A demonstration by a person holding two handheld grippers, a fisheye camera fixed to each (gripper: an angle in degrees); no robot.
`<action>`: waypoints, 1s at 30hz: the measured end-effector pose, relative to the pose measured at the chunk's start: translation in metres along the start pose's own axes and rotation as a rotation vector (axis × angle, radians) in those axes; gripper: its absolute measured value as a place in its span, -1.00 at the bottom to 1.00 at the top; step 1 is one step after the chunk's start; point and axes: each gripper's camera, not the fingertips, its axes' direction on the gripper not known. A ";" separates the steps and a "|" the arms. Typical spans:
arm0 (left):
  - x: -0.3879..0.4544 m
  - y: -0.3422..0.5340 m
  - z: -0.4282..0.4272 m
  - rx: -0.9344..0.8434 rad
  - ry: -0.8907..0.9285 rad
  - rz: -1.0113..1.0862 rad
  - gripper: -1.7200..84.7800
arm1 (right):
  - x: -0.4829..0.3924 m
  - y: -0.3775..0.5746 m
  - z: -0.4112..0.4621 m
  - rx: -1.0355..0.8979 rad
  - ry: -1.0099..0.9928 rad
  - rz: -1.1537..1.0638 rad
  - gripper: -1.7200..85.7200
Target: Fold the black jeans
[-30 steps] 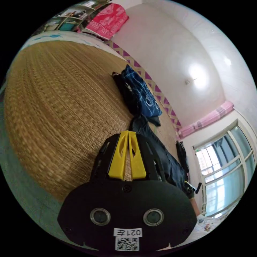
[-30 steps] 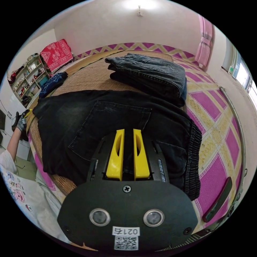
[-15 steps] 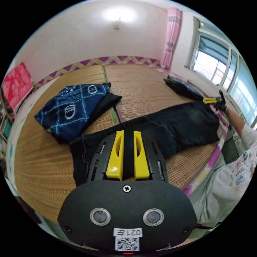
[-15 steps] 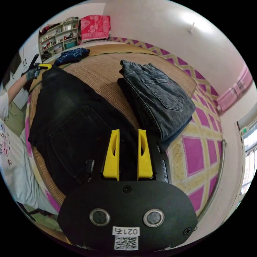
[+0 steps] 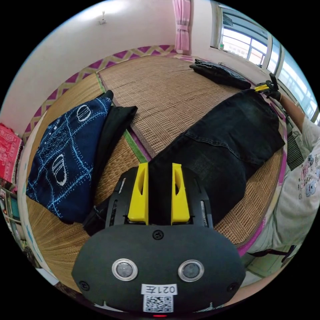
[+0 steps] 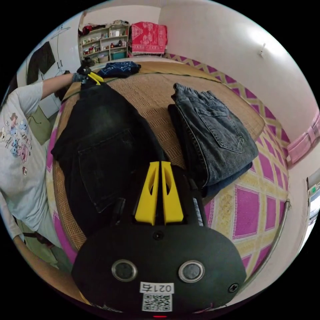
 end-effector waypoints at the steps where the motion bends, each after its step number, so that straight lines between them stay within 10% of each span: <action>1: -0.001 0.002 -0.002 0.008 -0.011 -0.004 -0.77 | -0.003 0.005 -0.005 0.018 0.000 0.008 -0.96; 19: 0.059 0.200 -0.204 0.548 0.129 0.015 -0.98 | -0.140 0.127 -0.190 0.338 -0.142 -0.032 -0.97; 30: 0.081 0.340 -0.141 0.534 0.410 -0.410 -0.98 | -0.219 0.238 -0.100 0.127 -0.320 0.215 -0.94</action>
